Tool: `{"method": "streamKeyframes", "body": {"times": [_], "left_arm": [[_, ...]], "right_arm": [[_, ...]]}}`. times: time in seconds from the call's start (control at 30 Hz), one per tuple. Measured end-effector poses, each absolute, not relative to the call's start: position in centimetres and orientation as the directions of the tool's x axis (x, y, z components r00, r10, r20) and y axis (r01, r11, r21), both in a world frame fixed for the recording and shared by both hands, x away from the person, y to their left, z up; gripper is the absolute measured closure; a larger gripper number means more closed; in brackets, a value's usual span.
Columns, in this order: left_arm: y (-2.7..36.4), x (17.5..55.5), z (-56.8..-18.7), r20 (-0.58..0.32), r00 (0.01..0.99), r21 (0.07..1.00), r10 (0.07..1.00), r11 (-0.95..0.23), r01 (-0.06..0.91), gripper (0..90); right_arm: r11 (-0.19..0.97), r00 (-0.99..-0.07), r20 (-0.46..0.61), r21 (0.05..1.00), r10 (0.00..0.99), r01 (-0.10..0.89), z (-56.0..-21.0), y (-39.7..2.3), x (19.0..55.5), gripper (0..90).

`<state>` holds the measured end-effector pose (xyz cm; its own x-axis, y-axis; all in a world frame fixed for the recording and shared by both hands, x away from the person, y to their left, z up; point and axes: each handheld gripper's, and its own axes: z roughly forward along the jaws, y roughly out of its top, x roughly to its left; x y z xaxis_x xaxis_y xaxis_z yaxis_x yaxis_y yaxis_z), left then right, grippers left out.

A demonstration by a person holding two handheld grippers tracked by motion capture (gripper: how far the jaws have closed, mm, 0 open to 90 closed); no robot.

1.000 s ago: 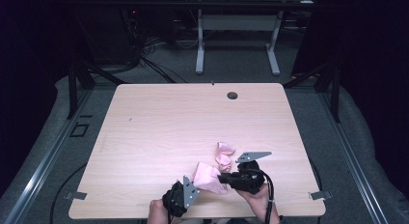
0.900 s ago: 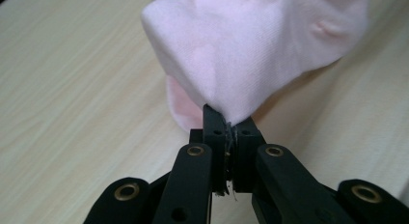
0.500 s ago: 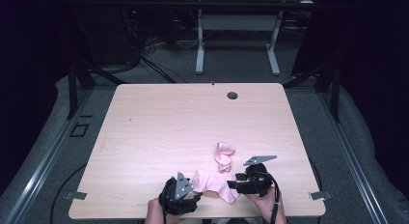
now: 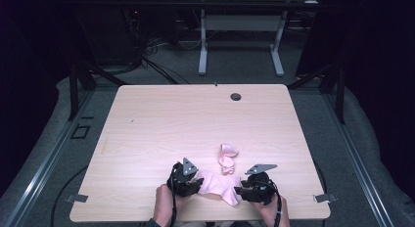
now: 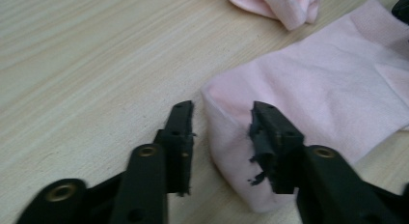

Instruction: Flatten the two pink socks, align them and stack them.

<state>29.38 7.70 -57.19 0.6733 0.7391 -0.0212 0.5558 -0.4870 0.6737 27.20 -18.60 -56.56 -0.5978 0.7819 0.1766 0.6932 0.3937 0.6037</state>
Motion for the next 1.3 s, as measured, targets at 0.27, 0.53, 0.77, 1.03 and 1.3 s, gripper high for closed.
{"method": "streamKeyframes", "body": {"times": [0.27,0.53,0.77,1.03,1.3], "left_arm": [[8.4,28.7,-57.4,-0.044,0.674,0.678,0.738,-0.474,0.562,86.3],[9.5,26.8,-57.4,-0.091,0.666,0.677,0.741,-0.444,0.586,79.8],[10.3,28.5,-54.6,-0.095,0.653,0.722,0.751,-0.400,0.565,43.5],[7.6,34.6,-51.5,-0.111,0.711,0.736,0.695,-0.424,0.528,33.4],[3.0,39.4,-51.2,-0.153,0.757,0.696,0.636,-0.475,0.539,35.9]], "right_arm": [[0.423,-0.620,0.157,0.601,0.769,0.678,-56.9,-18.7,27.2,78.3],[0.450,-0.635,0.149,0.585,0.758,0.674,-56.7,-19.4,27.3,72.2],[0.383,-0.623,0.200,0.636,0.756,0.669,-55.3,-20.5,28.5,54.2],[0.389,-0.630,0.179,0.652,0.755,0.651,-54.6,-19.0,31.2,53.5],[0.398,-0.632,0.192,0.633,0.750,0.664,-55.3,-17.5,33.2,48.7]]}}
